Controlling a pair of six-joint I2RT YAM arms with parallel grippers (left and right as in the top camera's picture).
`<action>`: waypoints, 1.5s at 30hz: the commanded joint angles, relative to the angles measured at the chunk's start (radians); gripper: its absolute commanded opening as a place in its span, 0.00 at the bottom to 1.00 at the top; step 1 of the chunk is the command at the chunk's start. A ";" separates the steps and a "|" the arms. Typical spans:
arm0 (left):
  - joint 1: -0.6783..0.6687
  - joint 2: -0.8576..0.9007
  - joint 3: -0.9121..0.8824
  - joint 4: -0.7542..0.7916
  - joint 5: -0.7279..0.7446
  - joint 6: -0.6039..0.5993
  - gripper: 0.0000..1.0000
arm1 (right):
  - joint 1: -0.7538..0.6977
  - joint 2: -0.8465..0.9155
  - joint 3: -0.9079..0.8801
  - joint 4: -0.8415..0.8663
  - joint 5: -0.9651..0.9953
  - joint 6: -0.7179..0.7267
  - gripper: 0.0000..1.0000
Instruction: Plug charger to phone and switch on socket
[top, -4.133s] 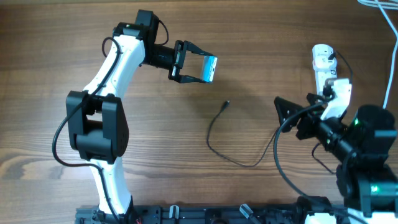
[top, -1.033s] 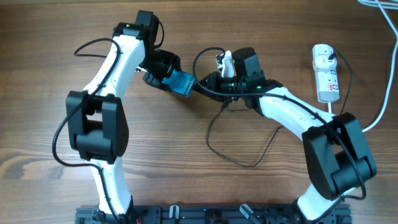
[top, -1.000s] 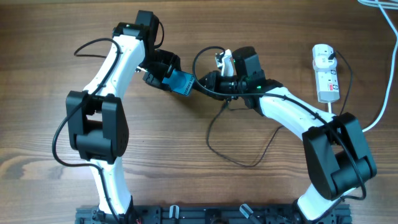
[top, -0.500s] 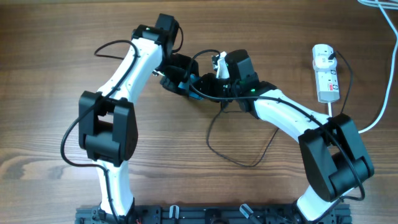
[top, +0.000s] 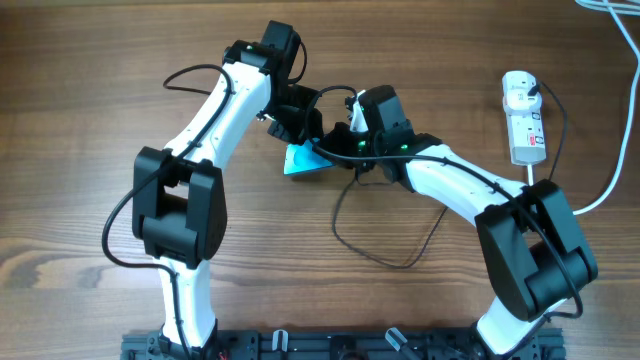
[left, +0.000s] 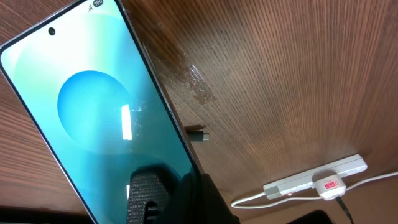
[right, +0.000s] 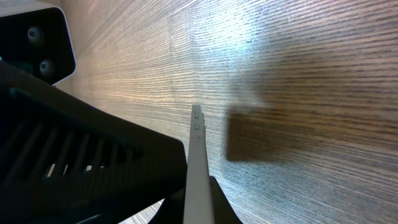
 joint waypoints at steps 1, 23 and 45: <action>-0.011 0.000 0.011 -0.001 0.037 -0.006 0.09 | -0.002 0.002 0.023 0.025 -0.012 0.000 0.04; 0.121 0.000 0.011 0.323 0.727 0.375 0.24 | -0.316 -0.357 0.023 0.017 0.045 0.370 0.04; 0.093 0.000 0.011 0.495 0.676 0.044 0.31 | -0.142 -0.352 0.023 0.010 0.385 0.822 0.04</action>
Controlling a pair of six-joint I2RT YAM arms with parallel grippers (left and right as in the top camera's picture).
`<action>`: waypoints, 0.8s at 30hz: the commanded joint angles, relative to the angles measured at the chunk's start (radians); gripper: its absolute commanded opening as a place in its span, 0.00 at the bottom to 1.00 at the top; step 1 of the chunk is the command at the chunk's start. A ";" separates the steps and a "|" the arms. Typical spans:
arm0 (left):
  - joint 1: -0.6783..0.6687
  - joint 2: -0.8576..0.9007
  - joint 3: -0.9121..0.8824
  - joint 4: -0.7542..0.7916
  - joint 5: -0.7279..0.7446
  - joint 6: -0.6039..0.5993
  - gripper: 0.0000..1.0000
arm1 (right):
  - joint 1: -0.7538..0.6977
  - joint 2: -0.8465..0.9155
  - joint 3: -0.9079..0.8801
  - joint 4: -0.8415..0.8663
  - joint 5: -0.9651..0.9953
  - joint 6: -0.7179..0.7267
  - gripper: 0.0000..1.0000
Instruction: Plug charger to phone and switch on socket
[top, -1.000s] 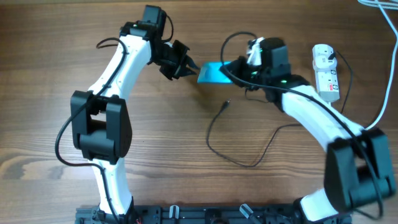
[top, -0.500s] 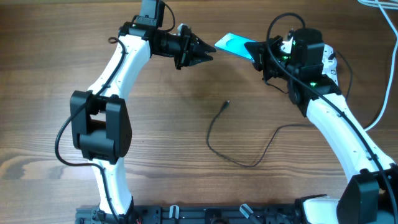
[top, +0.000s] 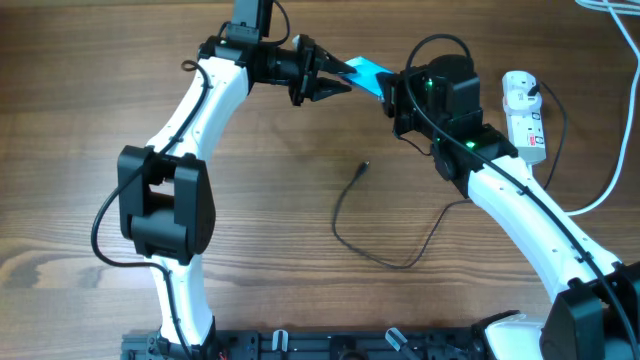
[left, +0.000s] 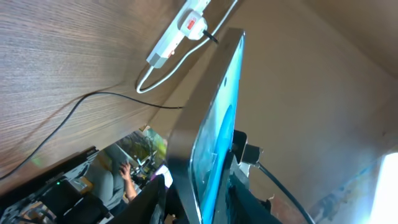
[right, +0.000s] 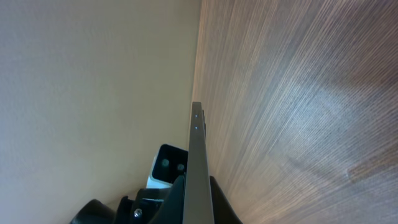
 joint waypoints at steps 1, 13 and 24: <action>0.001 0.000 0.010 0.005 -0.024 -0.045 0.31 | 0.019 -0.022 0.023 0.010 0.029 0.036 0.04; -0.063 0.000 0.010 0.008 -0.061 -0.076 0.24 | 0.105 0.013 0.023 0.055 0.130 0.156 0.05; -0.066 0.000 0.010 0.007 -0.137 -0.076 0.09 | 0.104 0.023 0.023 0.058 0.129 0.197 0.04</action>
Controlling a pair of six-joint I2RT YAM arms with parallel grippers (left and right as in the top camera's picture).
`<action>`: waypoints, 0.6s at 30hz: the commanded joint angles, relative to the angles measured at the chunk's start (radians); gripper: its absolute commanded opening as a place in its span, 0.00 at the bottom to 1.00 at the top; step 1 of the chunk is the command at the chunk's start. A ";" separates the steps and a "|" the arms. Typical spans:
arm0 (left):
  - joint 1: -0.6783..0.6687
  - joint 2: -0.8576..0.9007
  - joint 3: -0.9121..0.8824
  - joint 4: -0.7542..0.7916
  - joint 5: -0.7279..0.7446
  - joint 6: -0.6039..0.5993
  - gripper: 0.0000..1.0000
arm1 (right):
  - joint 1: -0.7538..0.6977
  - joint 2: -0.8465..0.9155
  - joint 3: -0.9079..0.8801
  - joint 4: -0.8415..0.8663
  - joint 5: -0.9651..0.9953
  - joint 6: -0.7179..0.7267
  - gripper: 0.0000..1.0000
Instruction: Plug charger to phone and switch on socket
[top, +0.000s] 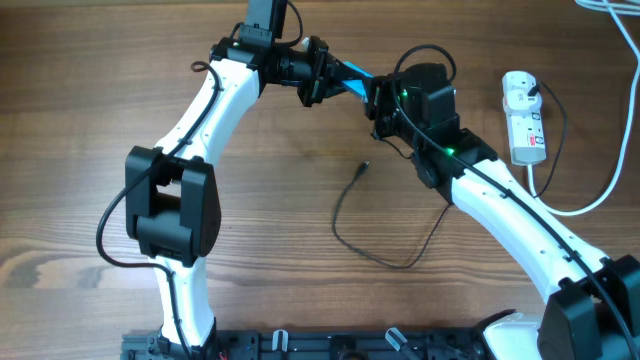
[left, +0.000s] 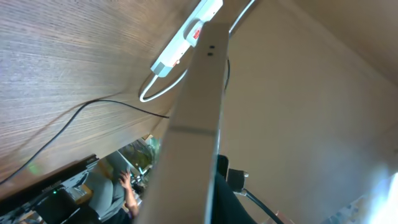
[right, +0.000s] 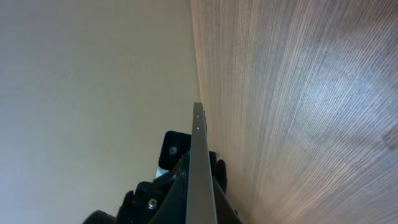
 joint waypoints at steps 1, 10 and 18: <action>-0.019 0.000 0.007 -0.018 -0.072 -0.015 0.05 | 0.006 0.007 0.023 0.031 0.013 -0.053 0.04; -0.017 0.000 0.007 -0.018 -0.183 0.094 0.04 | -0.001 0.007 0.023 0.040 0.022 -0.057 0.22; 0.040 0.000 0.007 -0.100 -0.216 0.538 0.04 | -0.100 0.003 0.023 0.043 0.009 -0.439 0.73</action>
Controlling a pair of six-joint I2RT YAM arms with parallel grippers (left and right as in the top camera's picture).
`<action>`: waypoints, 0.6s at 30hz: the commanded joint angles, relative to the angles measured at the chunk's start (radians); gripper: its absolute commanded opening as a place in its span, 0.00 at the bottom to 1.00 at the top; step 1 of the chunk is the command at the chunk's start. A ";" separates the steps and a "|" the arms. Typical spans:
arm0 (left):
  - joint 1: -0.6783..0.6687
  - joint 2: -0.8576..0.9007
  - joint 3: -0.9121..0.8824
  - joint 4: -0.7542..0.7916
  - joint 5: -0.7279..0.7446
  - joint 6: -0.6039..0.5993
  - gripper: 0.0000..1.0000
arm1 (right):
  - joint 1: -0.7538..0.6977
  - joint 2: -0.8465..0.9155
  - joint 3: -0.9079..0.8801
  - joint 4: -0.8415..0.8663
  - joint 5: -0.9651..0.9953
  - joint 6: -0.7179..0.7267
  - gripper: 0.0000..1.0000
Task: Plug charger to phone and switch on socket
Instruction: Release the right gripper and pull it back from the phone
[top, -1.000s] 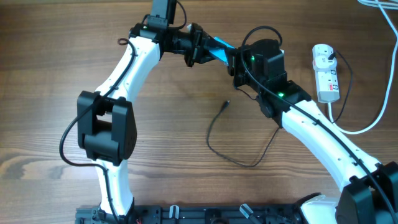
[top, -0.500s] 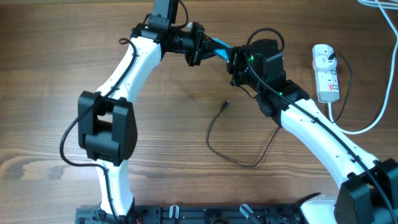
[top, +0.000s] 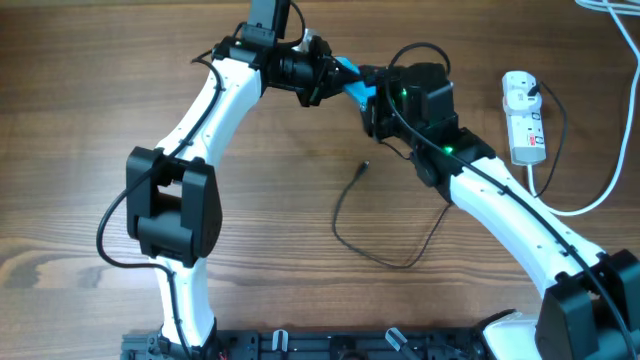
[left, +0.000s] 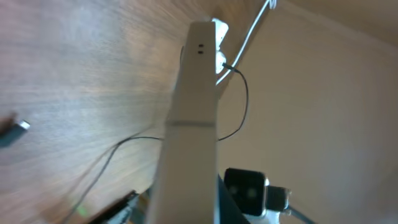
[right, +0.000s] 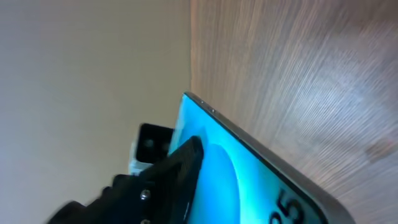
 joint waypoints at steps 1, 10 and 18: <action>0.055 0.001 -0.006 -0.077 -0.082 0.344 0.04 | -0.103 -0.019 0.025 0.032 0.031 -0.382 0.80; 0.105 0.001 -0.006 -0.275 0.106 0.872 0.04 | -0.232 -0.026 0.025 -0.105 -0.166 -0.865 0.92; 0.129 0.000 -0.006 -0.435 0.214 1.171 0.04 | -0.232 -0.012 0.025 -0.347 -0.166 -0.988 0.92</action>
